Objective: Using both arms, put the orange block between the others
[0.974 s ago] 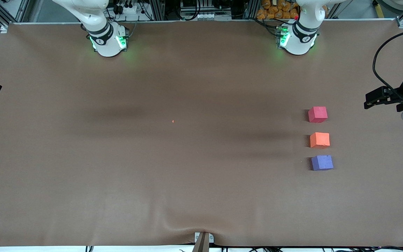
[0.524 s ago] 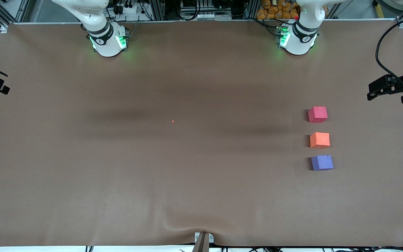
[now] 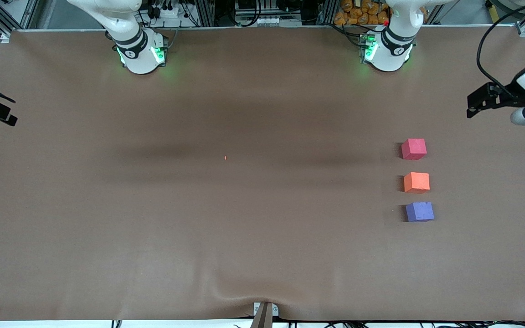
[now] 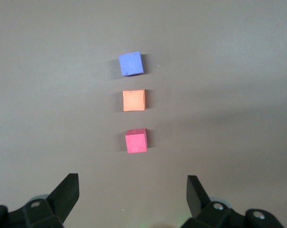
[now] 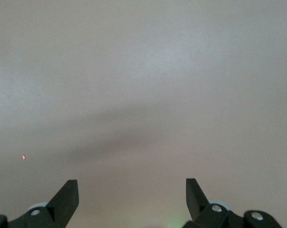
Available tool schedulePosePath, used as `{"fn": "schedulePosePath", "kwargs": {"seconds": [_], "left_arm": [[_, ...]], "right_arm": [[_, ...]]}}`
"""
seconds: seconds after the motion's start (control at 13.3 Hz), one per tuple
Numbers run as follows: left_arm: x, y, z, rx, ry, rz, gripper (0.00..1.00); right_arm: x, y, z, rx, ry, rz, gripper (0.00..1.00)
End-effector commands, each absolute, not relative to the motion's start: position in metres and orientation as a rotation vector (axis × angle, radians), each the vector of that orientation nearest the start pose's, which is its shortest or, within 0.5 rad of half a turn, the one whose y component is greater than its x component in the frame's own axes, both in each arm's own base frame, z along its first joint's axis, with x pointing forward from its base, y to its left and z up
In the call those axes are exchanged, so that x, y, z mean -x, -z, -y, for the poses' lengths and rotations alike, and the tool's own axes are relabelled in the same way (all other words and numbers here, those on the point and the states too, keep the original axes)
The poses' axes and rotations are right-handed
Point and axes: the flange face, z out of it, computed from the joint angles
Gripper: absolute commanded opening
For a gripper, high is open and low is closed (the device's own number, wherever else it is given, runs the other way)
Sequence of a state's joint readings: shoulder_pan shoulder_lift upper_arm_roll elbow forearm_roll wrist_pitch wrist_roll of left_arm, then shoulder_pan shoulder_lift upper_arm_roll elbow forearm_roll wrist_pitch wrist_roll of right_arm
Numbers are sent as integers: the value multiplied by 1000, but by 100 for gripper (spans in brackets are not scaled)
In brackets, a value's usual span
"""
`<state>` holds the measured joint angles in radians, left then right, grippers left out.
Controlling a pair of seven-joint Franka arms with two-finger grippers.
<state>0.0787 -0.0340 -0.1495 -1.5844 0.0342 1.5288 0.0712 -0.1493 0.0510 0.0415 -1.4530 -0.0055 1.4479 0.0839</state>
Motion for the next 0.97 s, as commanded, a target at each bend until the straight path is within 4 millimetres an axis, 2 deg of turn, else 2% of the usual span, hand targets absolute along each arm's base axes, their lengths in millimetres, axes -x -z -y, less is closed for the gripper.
{"fn": "schedulePosePath", "kwargs": {"seconds": [0.0, 0.22, 0.52, 0.9], "left_arm": [[-527, -634, 24, 3137, -12, -144, 100], [-521, -641, 22, 3140, -5, -135, 100], [-507, -641, 21, 3139, -12, -113, 100], [-504, -643, 22, 3139, -12, -113, 100]], "right_arm": [[-554, -642, 60, 3134, -94, -296, 100], [-555, -643, 52, 3137, -87, -287, 100], [-554, -645, 53, 3137, -82, -292, 100], [-555, -644, 54, 3136, -75, -296, 100]]}}
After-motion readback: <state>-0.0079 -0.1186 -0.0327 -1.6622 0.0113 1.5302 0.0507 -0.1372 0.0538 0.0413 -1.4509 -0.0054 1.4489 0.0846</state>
